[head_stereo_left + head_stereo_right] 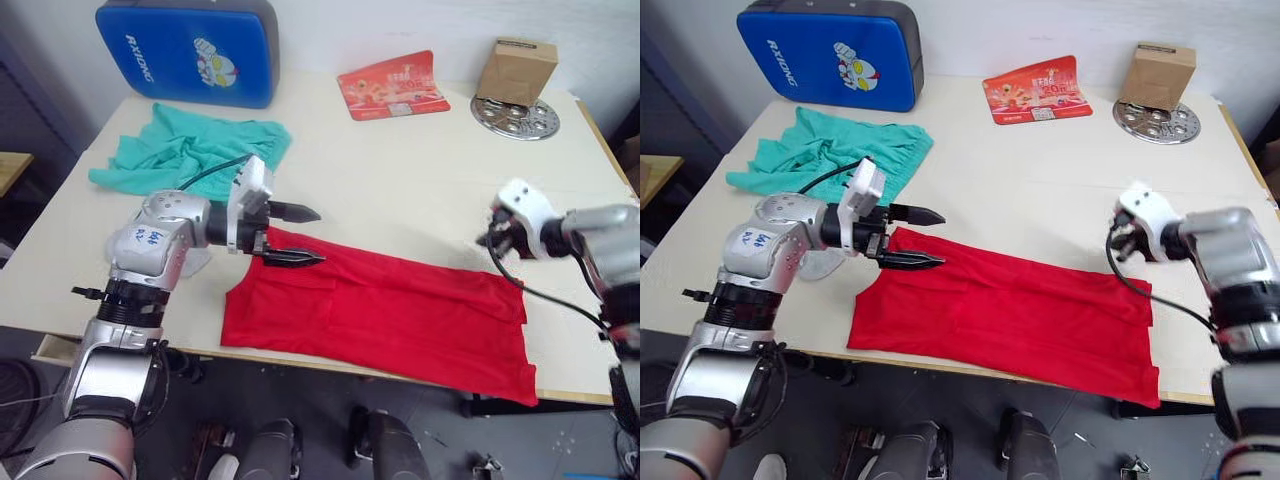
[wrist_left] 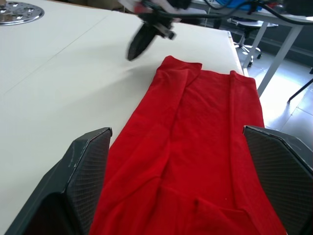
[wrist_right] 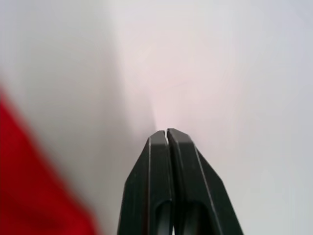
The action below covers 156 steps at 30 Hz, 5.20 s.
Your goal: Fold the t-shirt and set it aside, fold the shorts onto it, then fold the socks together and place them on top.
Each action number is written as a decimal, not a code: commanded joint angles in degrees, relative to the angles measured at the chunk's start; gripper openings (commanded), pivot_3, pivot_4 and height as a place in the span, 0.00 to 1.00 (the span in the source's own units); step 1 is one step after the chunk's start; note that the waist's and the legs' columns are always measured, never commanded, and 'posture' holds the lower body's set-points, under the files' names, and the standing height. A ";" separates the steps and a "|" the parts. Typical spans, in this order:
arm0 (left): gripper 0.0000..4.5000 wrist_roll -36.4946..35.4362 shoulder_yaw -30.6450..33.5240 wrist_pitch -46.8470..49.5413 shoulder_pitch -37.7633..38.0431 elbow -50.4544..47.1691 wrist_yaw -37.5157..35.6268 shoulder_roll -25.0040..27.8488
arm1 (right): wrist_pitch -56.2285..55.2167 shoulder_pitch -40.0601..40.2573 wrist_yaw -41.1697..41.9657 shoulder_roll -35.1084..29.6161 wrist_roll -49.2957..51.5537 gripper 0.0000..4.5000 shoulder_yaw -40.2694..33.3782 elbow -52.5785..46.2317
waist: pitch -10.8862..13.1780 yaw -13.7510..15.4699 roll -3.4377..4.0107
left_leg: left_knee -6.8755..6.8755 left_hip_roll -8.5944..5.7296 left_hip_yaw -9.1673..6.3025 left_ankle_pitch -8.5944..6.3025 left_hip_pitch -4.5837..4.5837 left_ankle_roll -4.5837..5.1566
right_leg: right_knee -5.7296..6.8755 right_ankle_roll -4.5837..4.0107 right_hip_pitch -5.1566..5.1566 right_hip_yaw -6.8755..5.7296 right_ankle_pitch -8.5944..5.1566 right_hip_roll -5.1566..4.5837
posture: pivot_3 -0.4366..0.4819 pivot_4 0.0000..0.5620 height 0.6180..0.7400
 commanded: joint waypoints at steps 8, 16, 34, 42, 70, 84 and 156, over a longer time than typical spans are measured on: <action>1.00 0.19 0.70 -2.20 -2.82 1.20 0.87 -1.00 | -6.36 0.31 -12.24 3.54 1.67 0.01 -10.07 4.83 | 0.00 0.77 0.00 | -0.06 -0.02 -0.05 0.00 -0.24 0.02 | -0.18 0.00 -0.03 -0.09 -0.01 -0.01 | 0.48 0.27 1.00; 1.00 0.11 -0.04 -1.87 -2.86 1.29 -0.23 -0.73 | 10.24 17.90 -7.80 -1.06 8.65 0.01 -17.33 -23.89 | 0.01 0.73 0.03 | -0.05 0.01 0.03 0.01 -0.14 0.04 | -0.03 0.01 -0.04 -0.01 0.00 0.00 | 0.48 0.27 1.00; 1.00 0.44 -0.74 -3.12 -3.00 1.37 -1.42 -1.83 | 19.19 25.03 7.08 -11.85 11.76 0.96 -9.69 -28.66 | 0.02 0.77 0.03 | -0.01 0.01 0.16 0.01 -0.06 0.04 | 0.00 0.02 -0.02 0.06 0.01 0.00 | 0.48 0.27 1.00; 1.00 0.32 -0.54 -2.82 -2.73 0.98 -0.94 -1.52 | 20.19 26.34 7.98 -12.05 11.49 0.96 -9.56 -28.91 | 0.02 0.85 0.03 | -0.01 0.01 0.16 0.01 -0.06 0.04 | -0.01 0.03 -0.02 0.06 0.01 -0.01 | 0.48 0.27 1.00; 1.00 0.30 0.16 -3.08 -2.33 0.86 0.13 -0.98 | 22.26 19.53 9.32 -7.34 14.99 0.13 -10.58 -27.07 | -0.52 -2.41 -0.89 | 0.80 3.97 8.88 -2.19 1.70 -1.43 | 2.78 -1.48 -3.70 7.60 -0.46 4.22 | 0.48 0.27 1.00; 1.00 0.32 -0.08 -3.38 -3.04 1.25 0.20 -1.17 | 24.04 16.23 4.26 -2.93 16.10 0.59 -9.55 -28.07 | -0.52 -2.29 -0.89 | 0.80 3.96 8.89 -2.20 1.64 -1.45 | 2.77 -1.50 -3.74 7.59 -0.47 4.22 | 0.48 0.27 1.00; 1.00 27.09 -1.89 -32.89 -24.59 63.62 11.62 -6.63 | 65.92 40.23 -27.69 35.39 22.97 0.99 -54.51 -79.95 | -0.79 -2.23 -1.34 | 1.00 3.92 8.24 -2.17 0.96 -1.60 | 2.72 -1.73 -3.97 7.02 -0.47 4.83 | 0.48 0.27 1.00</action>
